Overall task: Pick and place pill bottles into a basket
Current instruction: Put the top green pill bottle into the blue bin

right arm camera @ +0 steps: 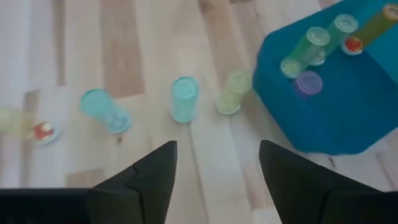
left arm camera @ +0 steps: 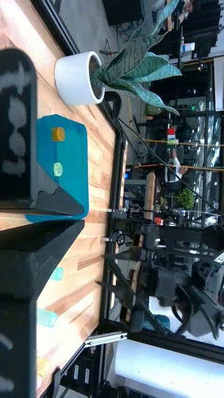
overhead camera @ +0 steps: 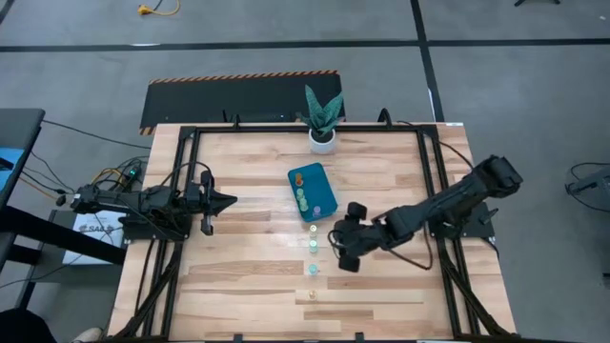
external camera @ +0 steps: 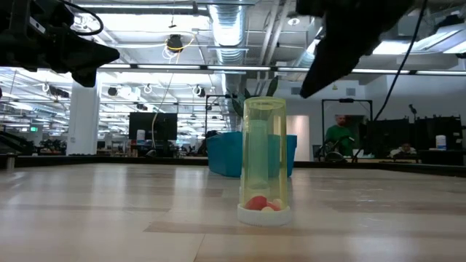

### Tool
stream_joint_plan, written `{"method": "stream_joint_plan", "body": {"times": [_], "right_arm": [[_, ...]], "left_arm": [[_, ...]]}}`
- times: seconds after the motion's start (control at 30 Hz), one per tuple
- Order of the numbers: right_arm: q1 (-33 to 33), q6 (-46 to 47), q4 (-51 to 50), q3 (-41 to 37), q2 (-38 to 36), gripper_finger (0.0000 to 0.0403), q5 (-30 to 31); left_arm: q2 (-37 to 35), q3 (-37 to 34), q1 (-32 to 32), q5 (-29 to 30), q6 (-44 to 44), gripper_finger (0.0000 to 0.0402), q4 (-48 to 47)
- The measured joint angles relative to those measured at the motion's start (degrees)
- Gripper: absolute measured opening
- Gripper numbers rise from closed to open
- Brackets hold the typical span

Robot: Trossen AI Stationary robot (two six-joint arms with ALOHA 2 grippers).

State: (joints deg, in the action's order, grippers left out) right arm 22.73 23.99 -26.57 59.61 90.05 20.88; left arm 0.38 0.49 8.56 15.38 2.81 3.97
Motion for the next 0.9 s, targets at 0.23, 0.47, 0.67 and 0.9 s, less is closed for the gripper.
{"method": "stream_joint_plan", "body": {"times": [0.23, 0.47, 0.67, 0.9], "right_arm": [[-3.17, -2.31, 4.47, 0.0, 2.66, 0.0193, -2.08], [-6.65, -4.63, 7.89, 0.0, 3.1, 0.0169, -5.6], [-9.15, -6.12, 9.25, 0.0, 3.26, 0.016, -9.03], [-10.55, -6.96, 12.09, 0.0, 5.31, 0.0154, -10.49]], "left_arm": [[0.0, 0.0, -0.02, 0.0, 0.0, 0.0009, 0.0], [0.0, 0.0, 0.0, 0.0, 0.0, 0.0009, 0.0], [-0.02, -0.02, 0.0, 0.0, 0.0, 0.0009, 0.0], [0.0, 0.0, 0.0, 0.0, 0.0, 0.0009, 0.0]]}}
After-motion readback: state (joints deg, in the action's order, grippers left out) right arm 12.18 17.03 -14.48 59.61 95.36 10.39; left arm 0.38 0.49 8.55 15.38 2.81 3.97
